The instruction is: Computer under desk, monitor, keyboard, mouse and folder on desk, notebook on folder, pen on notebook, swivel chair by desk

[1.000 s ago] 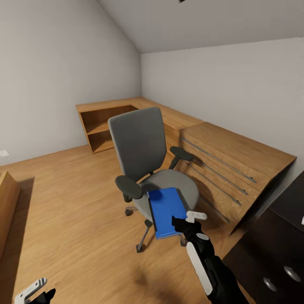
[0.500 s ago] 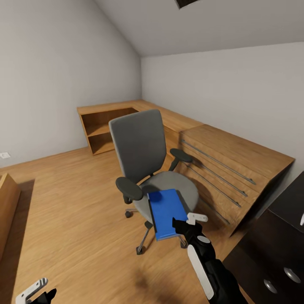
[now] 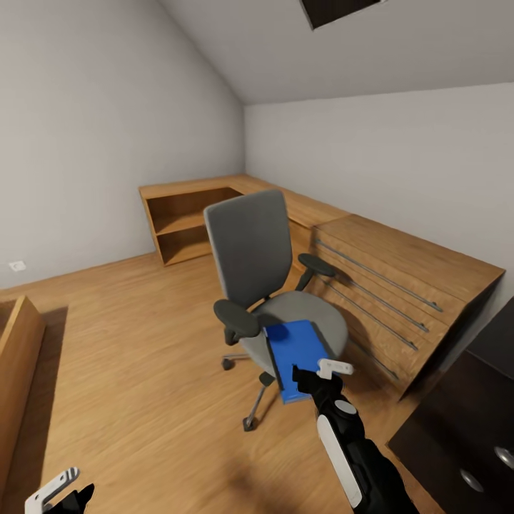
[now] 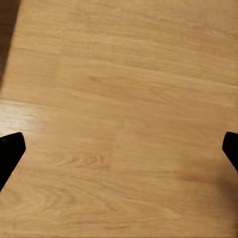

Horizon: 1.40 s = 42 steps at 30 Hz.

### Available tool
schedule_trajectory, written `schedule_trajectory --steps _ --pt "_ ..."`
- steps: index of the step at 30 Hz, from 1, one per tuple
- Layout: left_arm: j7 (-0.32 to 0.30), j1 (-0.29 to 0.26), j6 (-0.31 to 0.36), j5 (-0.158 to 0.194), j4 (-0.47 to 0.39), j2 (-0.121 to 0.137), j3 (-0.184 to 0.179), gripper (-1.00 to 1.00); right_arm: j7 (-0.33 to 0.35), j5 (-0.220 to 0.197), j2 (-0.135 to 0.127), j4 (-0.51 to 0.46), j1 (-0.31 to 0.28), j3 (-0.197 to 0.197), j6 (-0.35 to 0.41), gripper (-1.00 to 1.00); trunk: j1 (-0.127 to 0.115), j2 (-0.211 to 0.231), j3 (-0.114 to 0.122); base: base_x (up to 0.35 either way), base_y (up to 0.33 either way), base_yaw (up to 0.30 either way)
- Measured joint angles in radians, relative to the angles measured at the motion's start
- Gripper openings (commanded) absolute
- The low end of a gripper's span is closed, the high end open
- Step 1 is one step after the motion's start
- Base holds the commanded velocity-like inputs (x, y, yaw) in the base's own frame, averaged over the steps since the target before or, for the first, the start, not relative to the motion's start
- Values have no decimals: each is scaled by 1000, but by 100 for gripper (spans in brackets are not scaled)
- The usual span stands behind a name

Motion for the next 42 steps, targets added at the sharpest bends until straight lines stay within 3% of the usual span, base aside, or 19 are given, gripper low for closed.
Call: schedule_trajectory --steps 10,12,13,22,26,27,28,32,33,34,37,39,40,42 --pt "0 0 -2 -1 1 1 0 100 1 -2 0 30 13 -1 -51 100 0 0 16 -69 160 0" --pt "0 0 -3 0 1 0 0 100 -2 -10 5 148 15 2 -213 100 0 0 19 -4 3 0" --pt "0 0 -3 0 1 0 0 100 -2 -10 6 166 16 2 -237 100 0 0 20 -2 2 0" --pt "0 0 -9 -1 1 -1 -1 100 -2 -11 6 183 16 2 -266 100 0 0 35 0 0 0" --pt "-1 0 -42 -1 1 -1 -4 100 -2 -11 6 184 16 2 -268 100 0 0 41 -108 64 0" --pt "-1 0 -44 -1 0 -1 -13 100 -1 -11 6 184 16 2 -267 100 0 0 42 -222 124 0" --pt "1 0 -48 0 0 0 -78 100 -1 -12 4 183 16 0 -266 100 0 0 42 -192 99 0" --pt "3 0 -49 -1 1 -1 -133 100 -2 -20 1 182 16 -3 -266 100 0 0 42 -68 34 0" --pt "0 0 -49 0 -2 1 -142 100 -2 -91 -2 180 16 -49 -260 100 0 0 42 -7 3 0" --pt "0 0 -49 1 -6 2 -143 100 -2 -120 -2 179 16 -72 -259 100 0 0 42 -6 3 0" --pt "-1 0 -50 2 -36 1 -144 100 5 -167 -4 176 16 -107 -265 100 4 -7 39 -2 1 0" --pt "0 0 -50 2 -52 1 -143 100 16 -175 -4 174 16 -116 -267 100 11 -21 33 0 0 0" --pt "0 0 -50 2 -63 1 -142 100 44 -180 -5 173 16 -162 -267 100 15 -28 30 0 0 0" --pt "-1 0 -47 3 -68 1 -141 100 64 -182 -6 173 16 -205 -267 100 23 -42 23 0 0 0"
